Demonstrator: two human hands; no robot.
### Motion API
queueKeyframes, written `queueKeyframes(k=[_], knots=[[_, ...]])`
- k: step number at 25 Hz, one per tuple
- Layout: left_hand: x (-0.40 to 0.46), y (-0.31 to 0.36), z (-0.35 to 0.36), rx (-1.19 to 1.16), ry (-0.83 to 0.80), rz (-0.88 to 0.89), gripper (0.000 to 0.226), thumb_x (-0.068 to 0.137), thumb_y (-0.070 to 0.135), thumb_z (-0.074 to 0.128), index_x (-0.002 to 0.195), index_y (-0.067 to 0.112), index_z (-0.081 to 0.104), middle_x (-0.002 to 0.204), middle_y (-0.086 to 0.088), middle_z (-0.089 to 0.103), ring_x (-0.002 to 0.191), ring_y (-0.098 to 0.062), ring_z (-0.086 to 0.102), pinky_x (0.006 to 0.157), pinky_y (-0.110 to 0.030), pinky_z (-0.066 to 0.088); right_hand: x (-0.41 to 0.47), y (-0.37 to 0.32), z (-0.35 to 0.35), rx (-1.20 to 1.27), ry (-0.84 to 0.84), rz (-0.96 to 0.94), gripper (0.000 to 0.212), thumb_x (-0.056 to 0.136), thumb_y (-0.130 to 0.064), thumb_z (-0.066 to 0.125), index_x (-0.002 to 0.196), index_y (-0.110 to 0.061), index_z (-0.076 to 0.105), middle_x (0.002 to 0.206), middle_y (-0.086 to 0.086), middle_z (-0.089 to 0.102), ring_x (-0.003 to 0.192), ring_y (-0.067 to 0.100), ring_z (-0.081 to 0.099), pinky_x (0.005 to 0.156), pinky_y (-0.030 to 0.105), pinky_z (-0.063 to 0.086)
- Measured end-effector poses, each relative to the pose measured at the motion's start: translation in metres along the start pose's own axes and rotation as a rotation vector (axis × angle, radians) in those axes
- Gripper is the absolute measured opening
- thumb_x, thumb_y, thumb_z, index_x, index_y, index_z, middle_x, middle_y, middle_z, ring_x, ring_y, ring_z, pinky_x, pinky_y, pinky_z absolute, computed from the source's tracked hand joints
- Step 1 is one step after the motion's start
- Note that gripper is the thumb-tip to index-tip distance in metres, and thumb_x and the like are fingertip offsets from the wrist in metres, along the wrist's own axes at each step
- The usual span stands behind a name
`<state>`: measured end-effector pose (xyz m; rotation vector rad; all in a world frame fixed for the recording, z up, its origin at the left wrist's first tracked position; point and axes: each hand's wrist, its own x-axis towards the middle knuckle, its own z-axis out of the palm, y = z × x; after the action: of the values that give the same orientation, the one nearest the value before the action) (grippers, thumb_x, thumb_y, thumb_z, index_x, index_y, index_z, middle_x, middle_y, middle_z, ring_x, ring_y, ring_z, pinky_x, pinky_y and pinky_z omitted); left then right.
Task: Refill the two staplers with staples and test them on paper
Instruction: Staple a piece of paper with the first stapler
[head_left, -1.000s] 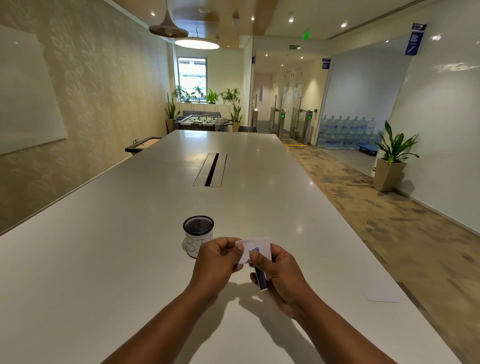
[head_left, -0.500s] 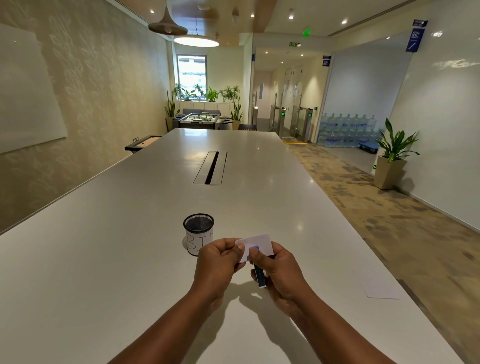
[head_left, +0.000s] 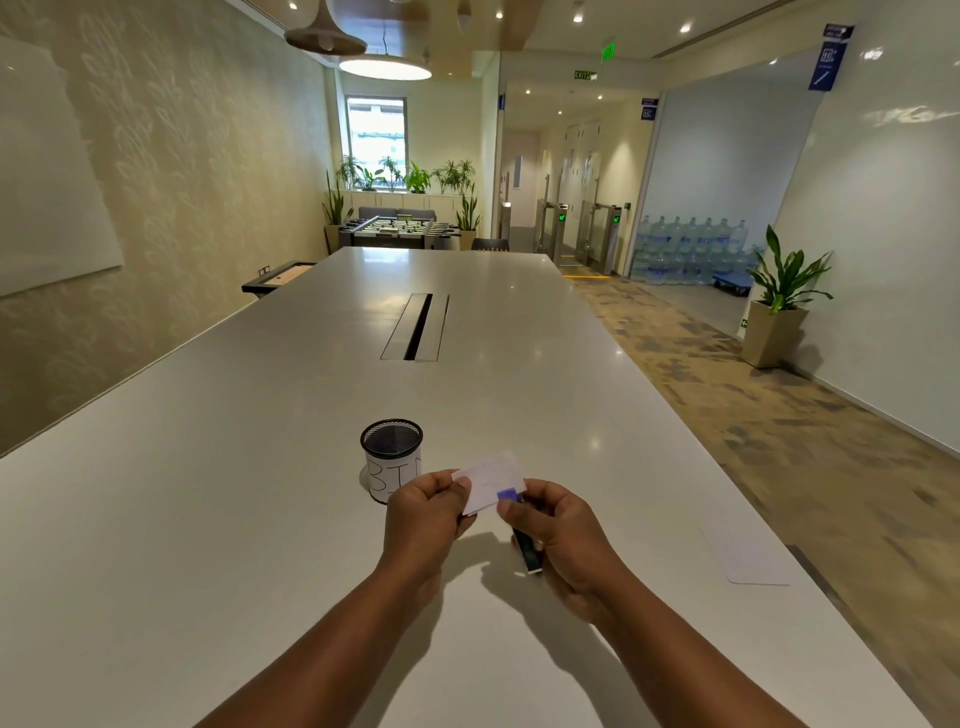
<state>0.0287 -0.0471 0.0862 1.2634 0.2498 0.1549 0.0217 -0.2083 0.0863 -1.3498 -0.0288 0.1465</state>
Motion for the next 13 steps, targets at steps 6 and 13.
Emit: queueKeyframes(k=[6, 13], knots=[[0.019, -0.010, -0.005, -0.015, 0.070, -0.085, 0.007, 0.096, 0.008, 0.068, 0.102, 0.010, 0.072, 0.100, -0.009, 0.075, 0.088, -0.017, 0.071, 0.064, -0.021, 0.061, 0.023, 0.004, -0.053, -0.342, 0.361, -0.062, 0.015, 0.079, -0.018, 0.083, 0.092, -0.018, 0.075, 0.070, -0.001, 0.068, 0.058, 0.011, 0.058, 0.055, 0.029, 0.047], [0.031, -0.020, -0.003, 0.025, 0.081, -0.139, 0.007, 0.096, 0.007, 0.068, 0.101, 0.010, 0.071, 0.098, -0.010, 0.076, 0.084, -0.017, 0.072, 0.064, -0.024, 0.060, 0.044, 0.027, -0.082, -1.101, 0.487, -0.140, 0.035, 0.080, -0.036, 0.076, 0.066, -0.009, 0.059, 0.060, 0.003, 0.060, 0.058, 0.024, 0.054, 0.055, 0.035, 0.040]])
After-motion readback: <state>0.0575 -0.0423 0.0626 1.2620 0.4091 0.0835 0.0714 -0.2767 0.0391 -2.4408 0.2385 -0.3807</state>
